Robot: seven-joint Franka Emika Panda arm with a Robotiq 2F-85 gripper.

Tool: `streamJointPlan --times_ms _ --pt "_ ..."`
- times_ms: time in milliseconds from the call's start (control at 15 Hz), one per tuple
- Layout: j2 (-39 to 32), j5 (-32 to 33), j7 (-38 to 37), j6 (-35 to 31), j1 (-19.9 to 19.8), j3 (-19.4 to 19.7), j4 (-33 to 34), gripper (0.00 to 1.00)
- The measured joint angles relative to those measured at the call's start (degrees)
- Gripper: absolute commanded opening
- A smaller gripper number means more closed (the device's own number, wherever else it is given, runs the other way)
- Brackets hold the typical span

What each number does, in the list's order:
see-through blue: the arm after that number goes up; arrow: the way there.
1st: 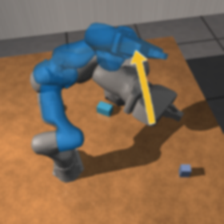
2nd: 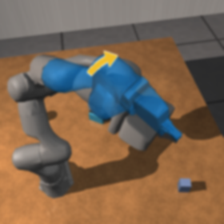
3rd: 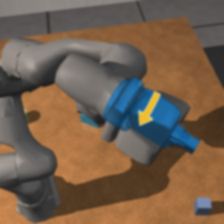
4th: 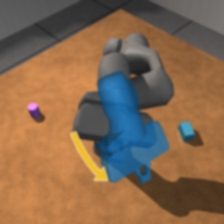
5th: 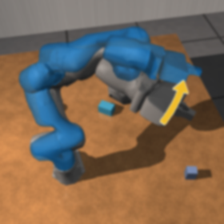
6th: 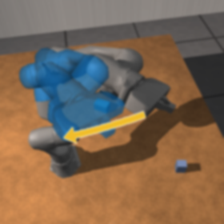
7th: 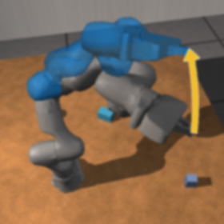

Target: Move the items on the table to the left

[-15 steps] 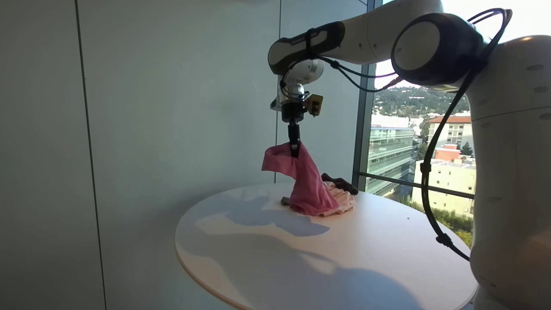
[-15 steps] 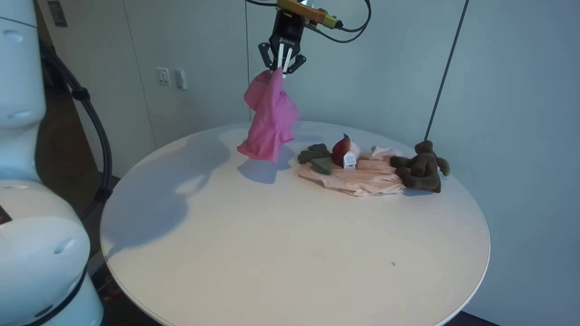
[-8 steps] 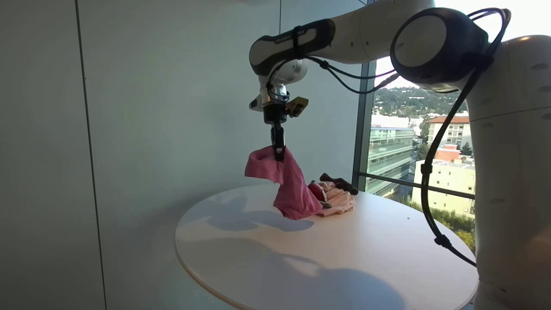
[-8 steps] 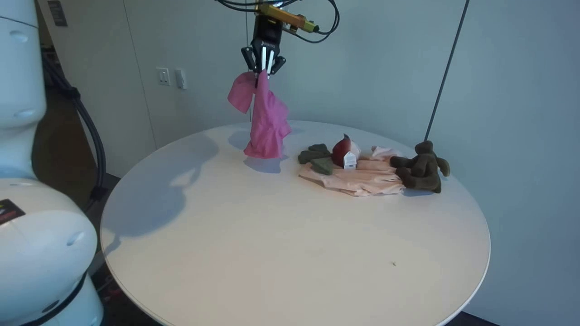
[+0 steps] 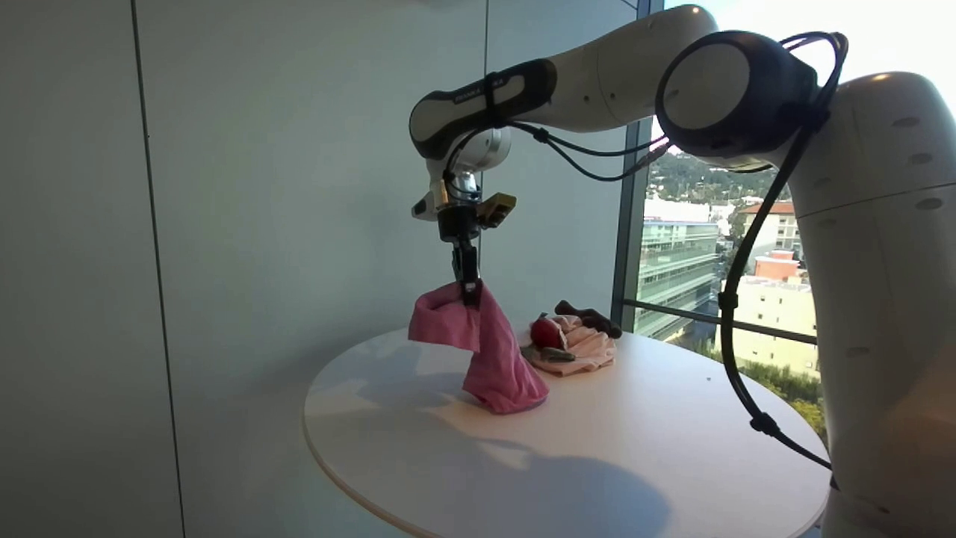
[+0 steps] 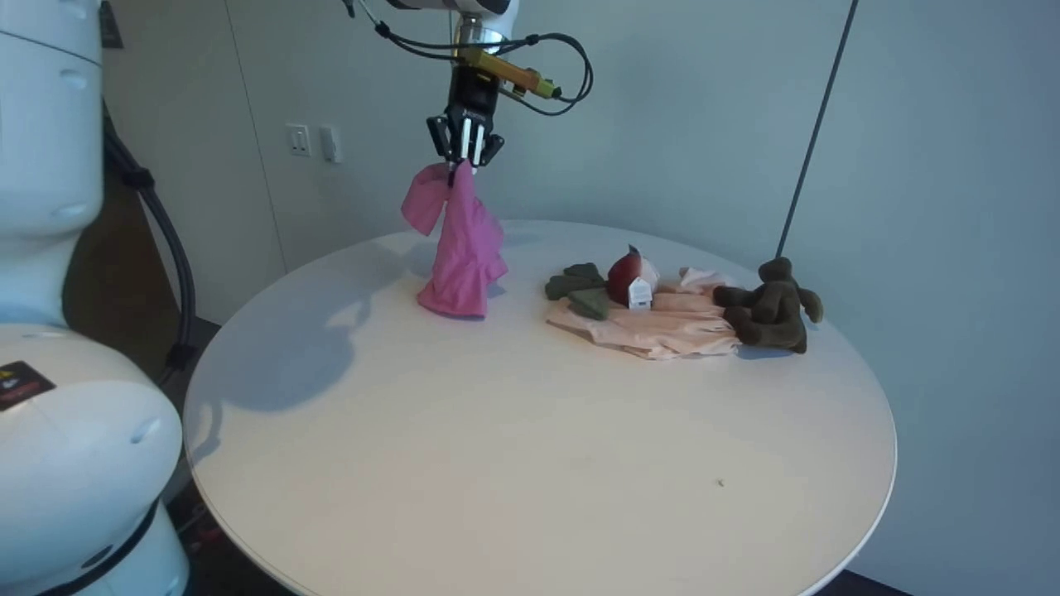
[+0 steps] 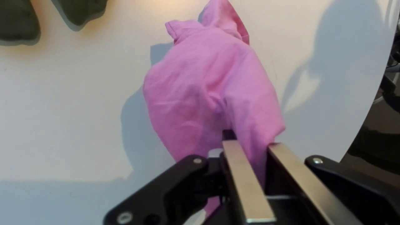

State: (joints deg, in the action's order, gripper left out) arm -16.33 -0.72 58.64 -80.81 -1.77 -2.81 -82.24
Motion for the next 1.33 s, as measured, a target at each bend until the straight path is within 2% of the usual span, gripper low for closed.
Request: streamJointPlan --times_ms 400,467,733,1000,1133,1333 --pt "2.6 1.6 -3.9 -2.1 -2.1 2.3 2.2 0.95" --pt "3.8 1.7 -4.5 -2.1 -2.9 3.2 2.9 0.99" --pt "6.3 1.5 -4.8 -3.5 -8.6 8.5 6.1 1.00" --pt "5.0 -1.7 -5.4 -10.1 -15.6 14.0 5.9 1.00" --pt "3.0 -5.3 -8.0 -14.4 -17.7 15.0 5.2 1.00" --pt "-0.7 -10.3 -14.6 -23.5 -17.8 14.6 3.4 1.00"
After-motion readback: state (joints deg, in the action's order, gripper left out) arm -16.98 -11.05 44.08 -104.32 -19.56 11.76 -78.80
